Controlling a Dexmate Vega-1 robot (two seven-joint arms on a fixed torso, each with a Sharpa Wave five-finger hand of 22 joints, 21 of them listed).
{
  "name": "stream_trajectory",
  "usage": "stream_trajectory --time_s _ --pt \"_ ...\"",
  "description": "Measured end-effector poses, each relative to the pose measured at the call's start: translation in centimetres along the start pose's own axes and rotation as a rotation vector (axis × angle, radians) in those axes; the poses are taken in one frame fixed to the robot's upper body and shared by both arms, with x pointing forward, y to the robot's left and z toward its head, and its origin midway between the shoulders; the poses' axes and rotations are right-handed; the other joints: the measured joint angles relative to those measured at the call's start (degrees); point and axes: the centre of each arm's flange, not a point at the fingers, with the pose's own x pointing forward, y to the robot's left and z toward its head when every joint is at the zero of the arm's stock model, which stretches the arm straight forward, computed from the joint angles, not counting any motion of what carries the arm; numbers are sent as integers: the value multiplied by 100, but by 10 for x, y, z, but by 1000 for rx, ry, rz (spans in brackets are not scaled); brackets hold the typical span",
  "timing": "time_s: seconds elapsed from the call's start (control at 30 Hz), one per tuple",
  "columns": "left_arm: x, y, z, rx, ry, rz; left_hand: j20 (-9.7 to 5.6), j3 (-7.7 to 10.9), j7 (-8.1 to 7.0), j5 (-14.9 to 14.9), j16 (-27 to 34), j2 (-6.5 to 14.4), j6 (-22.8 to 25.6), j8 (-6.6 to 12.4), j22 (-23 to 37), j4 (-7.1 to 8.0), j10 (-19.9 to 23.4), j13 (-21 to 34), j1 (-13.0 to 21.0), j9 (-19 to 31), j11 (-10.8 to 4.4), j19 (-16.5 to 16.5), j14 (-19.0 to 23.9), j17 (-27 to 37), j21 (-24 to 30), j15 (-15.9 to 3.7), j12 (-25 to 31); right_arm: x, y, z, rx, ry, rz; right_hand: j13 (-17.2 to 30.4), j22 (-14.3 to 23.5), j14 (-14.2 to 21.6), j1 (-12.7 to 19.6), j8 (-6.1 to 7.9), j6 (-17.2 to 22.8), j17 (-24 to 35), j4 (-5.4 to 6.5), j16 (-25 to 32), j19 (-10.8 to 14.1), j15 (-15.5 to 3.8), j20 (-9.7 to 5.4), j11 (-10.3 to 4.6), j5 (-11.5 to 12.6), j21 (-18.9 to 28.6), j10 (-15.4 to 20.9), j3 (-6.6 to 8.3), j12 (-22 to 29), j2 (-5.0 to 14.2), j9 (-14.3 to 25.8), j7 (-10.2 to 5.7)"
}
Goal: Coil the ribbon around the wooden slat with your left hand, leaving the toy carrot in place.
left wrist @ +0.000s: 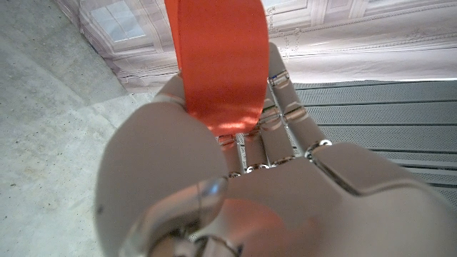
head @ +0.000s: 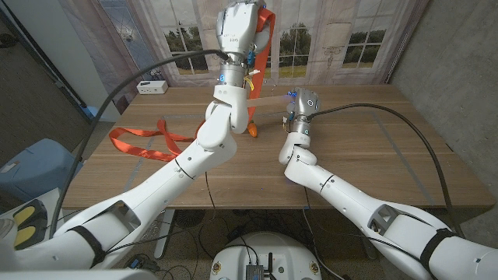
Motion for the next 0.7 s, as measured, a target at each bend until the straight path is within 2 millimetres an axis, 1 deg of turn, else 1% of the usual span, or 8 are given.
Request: stream_trajectory --time_s 0.03,0.17,0.23,0.27,0.4,0.5,0.53,0.7 --pt "-2 0 2 -16 -4 -8 0 0 5 0 0 0 9 -7 0 0 20 79 0 0 -19 0 1 0 0 -1 -29 1 0 1 -2 7 -2 0 0 0 0 0 0 15 0 0 0 0 0 0 -1 0 0 0 0 0 1 0" --pt "-6 2 5 -37 -7 -22 0 0 4 0 -1 0 10 -18 -18 0 20 80 0 0 -19 0 9 -15 27 -9 -35 2 1 1 -6 22 -4 0 0 0 -1 -1 0 25 0 0 0 0 0 0 -5 0 0 0 0 -1 14 0" --pt "-9 2 10 -70 -18 -42 0 -1 4 -1 -2 -1 10 -21 -27 0 20 92 1 -1 -19 0 9 -14 45 -9 -48 5 3 2 -11 37 -6 0 0 0 -16 -4 0 27 0 0 0 0 0 0 -5 0 0 0 0 -16 15 0" --pt "-10 3 10 -72 -17 -42 0 -1 4 -1 -2 -9 10 -22 -27 0 20 199 9 -1 -19 0 9 -11 45 -9 -51 5 3 1 -11 41 -7 0 0 0 -16 -14 -8 36 0 0 0 0 0 0 -5 0 0 0 0 -16 16 8" --pt "-16 4 16 -131 -20 -88 1 -1 -5 -1 -4 -16 61 -39 -27 0 20 246 16 -2 -20 1 21 -10 85 2 -51 7 3 1 -10 56 -11 0 0 -1 -17 -18 -8 51 0 0 0 0 0 0 -16 -1 0 0 0 -16 24 8" --pt "-19 8 16 -139 -15 -87 1 -3 -4 -22 -5 -16 62 -44 -27 -2 20 248 16 -1 -20 1 22 -9 89 3 -52 8 4 0 -4 71 -16 0 0 -1 -22 -15 -8 75 0 0 0 0 -1 0 -22 -1 0 0 0 -22 25 8" --pt "-22 3 20 -191 -19 -144 1 -9 -4 -22 -5 -16 63 -45 -27 -7 20 249 16 0 -20 1 23 -10 89 4 -52 12 4 0 -6 83 -20 0 0 -1 -22 -3 -8 76 0 0 0 0 0 0 -22 -1 0 0 0 -22 26 8" --pt "-30 3 24 -234 -13 -179 1 -16 -11 -33 -18 -16 85 -66 -56 -1 51 286 16 3 7 1 23 -10 133 1 -79 18 3 -2 11 106 -34 0 -1 -1 -21 1 -8 79 0 0 0 1 -1 0 -26 -1 0 0 0 -21 26 8"
